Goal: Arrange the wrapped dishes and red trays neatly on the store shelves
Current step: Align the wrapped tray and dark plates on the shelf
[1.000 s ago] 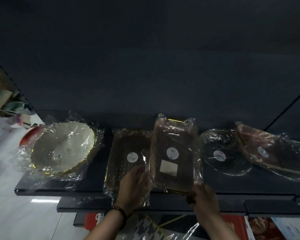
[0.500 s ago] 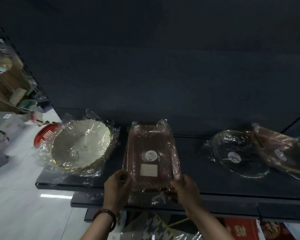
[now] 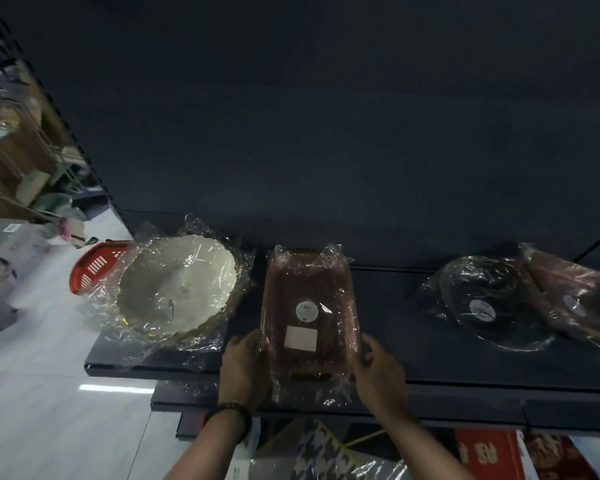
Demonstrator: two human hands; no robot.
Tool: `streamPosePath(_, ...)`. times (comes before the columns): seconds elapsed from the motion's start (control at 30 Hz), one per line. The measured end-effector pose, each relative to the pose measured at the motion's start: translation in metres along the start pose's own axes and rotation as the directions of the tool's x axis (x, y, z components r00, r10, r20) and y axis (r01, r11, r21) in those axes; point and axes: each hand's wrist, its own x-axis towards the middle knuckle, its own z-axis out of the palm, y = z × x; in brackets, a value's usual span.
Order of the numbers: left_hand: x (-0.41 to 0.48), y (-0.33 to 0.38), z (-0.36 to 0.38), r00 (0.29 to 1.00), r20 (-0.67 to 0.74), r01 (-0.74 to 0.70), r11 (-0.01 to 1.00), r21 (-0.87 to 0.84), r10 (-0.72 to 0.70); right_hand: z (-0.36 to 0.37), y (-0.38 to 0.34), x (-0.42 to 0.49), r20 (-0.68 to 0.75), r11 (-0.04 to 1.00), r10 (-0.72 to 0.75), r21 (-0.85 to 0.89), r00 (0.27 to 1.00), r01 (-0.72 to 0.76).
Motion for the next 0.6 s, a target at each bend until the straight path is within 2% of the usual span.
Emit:
streamPosePath(0.13, 0.0, -0.002, -0.001, 0.997, 0.064, -0.038, 0.997, 0.073, 0.033, 0.006, 0.002, 0.007, 0.013, 0.992, -0.032, -0.119, 0.999, 0.033)
streamPosePath(0.23, 0.001, -0.005, -0.002, 0.991, 0.126, 0.038, 0.994, 0.102, -0.051, 0.01, 0.002, 0.011, 0.009, 0.98, -0.002, -0.198, 1.0, 0.004)
streamPosePath(0.3, 0.002, -0.002, -0.004, 0.99, 0.125, 0.043, 0.992, 0.122, -0.058, 0.011, -0.001, 0.011, -0.005, 0.974, 0.006, -0.226, 1.0, -0.007)
streamPosePath(0.43, 0.008, 0.003, -0.006, 0.991, 0.129, -0.004, 0.979, 0.205, -0.023, 0.011, 0.005, 0.019, 0.008, 0.981, 0.023, -0.19, 1.0, -0.021)
streamPosePath(0.6, 0.01, 0.02, -0.002, 0.989, 0.14, -0.101, 0.936, 0.338, 0.056, -0.009, 0.006, 0.029, 0.09, 0.996, 0.006, -0.095, 0.996, 0.003)
